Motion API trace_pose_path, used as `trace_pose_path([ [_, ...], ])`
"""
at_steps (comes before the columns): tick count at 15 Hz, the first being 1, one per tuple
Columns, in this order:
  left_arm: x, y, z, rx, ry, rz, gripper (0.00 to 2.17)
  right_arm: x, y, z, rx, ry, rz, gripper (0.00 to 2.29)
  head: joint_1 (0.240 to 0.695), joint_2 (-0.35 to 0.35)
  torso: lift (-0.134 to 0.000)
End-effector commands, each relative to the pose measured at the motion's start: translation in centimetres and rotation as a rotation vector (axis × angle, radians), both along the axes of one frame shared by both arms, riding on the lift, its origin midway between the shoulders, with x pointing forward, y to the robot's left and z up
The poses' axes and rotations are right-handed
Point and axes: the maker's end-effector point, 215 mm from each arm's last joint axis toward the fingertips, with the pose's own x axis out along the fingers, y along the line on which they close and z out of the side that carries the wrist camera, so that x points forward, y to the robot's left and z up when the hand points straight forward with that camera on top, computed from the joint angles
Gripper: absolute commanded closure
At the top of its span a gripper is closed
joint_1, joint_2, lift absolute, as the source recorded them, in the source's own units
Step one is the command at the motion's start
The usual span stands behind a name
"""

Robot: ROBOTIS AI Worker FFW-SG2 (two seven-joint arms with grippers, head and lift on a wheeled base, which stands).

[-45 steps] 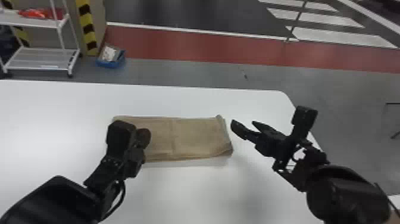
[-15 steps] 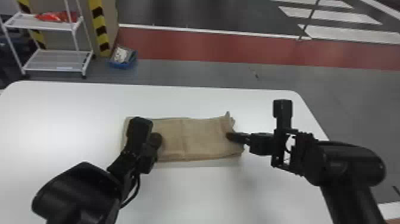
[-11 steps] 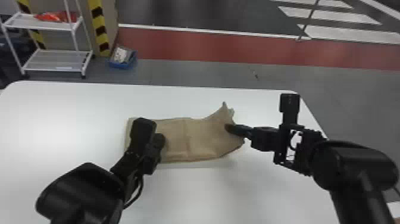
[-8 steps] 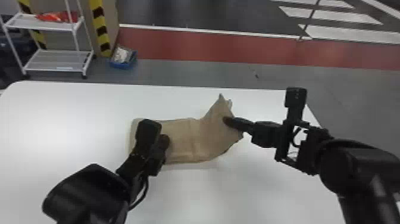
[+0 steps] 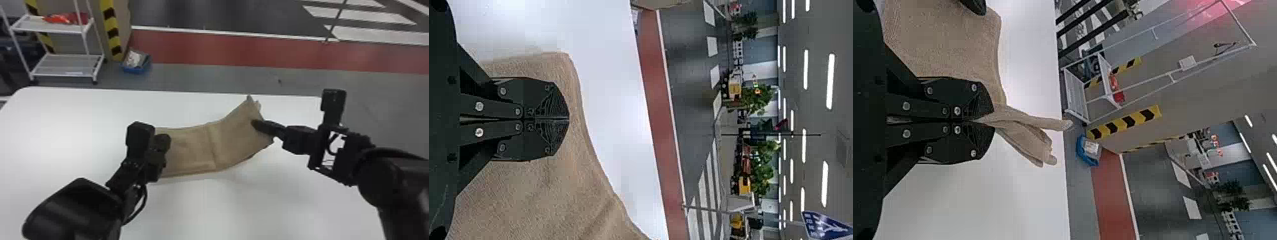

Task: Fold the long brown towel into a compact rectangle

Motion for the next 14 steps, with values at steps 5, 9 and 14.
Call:
trace_pose_path([
  [5,-0.4,-0.6,-3.8,0.035,0.065,-0.029,1.76,-0.5,0.9,1.1,0.019,-0.005,0.019,1.42,0.695,-0.134,-0.124],
  [9,-0.4,-2.3,-4.4,0.036,0.079,-0.065,1.77,-1.7,3.5,3.0,0.075,0.014,0.072,1.42,0.695,-0.128,-0.124],
  [14,-1.1,-5.2,-4.7,0.030,0.090,-0.109,1.77,-1.3,6.6,3.8,0.025,0.033,0.113,1.42,0.695,-0.129,-0.124],
])
